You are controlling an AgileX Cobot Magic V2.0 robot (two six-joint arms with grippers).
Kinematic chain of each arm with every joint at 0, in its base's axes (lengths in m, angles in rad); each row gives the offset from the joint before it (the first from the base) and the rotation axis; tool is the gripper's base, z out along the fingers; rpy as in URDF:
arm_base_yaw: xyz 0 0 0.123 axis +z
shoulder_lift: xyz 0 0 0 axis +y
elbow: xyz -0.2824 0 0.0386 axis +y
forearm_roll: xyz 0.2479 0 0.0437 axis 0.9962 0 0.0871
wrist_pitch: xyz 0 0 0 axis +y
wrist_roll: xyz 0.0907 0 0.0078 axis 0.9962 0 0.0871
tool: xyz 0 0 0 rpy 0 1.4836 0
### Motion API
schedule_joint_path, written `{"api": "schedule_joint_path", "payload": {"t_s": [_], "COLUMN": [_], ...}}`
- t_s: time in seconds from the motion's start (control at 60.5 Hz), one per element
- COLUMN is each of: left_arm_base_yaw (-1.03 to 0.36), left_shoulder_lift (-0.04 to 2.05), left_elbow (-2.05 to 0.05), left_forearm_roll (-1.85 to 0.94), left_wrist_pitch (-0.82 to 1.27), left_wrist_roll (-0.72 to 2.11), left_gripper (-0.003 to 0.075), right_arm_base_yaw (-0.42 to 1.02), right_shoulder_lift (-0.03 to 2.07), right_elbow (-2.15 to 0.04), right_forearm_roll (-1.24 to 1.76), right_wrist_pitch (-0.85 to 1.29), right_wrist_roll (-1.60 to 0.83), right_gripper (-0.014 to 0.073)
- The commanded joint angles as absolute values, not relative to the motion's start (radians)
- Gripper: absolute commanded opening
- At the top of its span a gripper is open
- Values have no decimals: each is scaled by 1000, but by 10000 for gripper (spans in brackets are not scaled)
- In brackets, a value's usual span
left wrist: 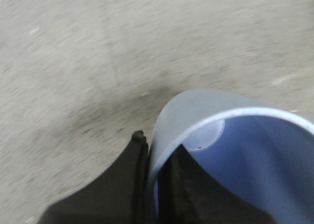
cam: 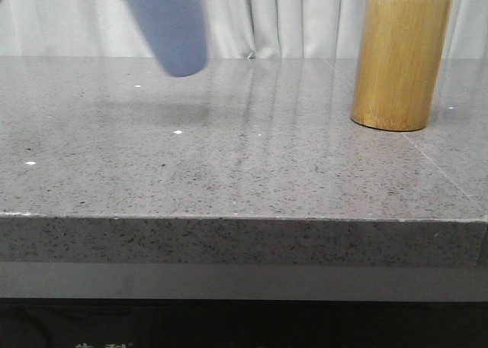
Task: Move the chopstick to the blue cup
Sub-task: 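Lift the blue cup with the left gripper and carry it toward the bamboo holder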
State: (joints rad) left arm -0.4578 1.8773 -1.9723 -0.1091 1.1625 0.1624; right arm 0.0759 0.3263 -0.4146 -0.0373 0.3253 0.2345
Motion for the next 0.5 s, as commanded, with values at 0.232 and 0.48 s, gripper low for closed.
{"api": "schedule_joint_path", "payload": {"t_s": [0.232, 0.48], "left_arm_base_yaw": [-624, -635], "left_shoulder_lift": [1964, 1990], "left_elbow": [-2149, -2179], "left_forearm_roll": [-130, -164], "left_wrist_pitch": [1090, 1088], "left_wrist_roll": [156, 156], "left_gripper": [-18, -15], "right_arm_base_yaw": [73, 73], "right_shoulder_lift": [340, 340], "right_elbow": [-453, -453], "right_forearm_roll": [-36, -36], "right_wrist_pitch": [240, 240], "right_wrist_roll": [226, 226], "right_gripper": [655, 655]}}
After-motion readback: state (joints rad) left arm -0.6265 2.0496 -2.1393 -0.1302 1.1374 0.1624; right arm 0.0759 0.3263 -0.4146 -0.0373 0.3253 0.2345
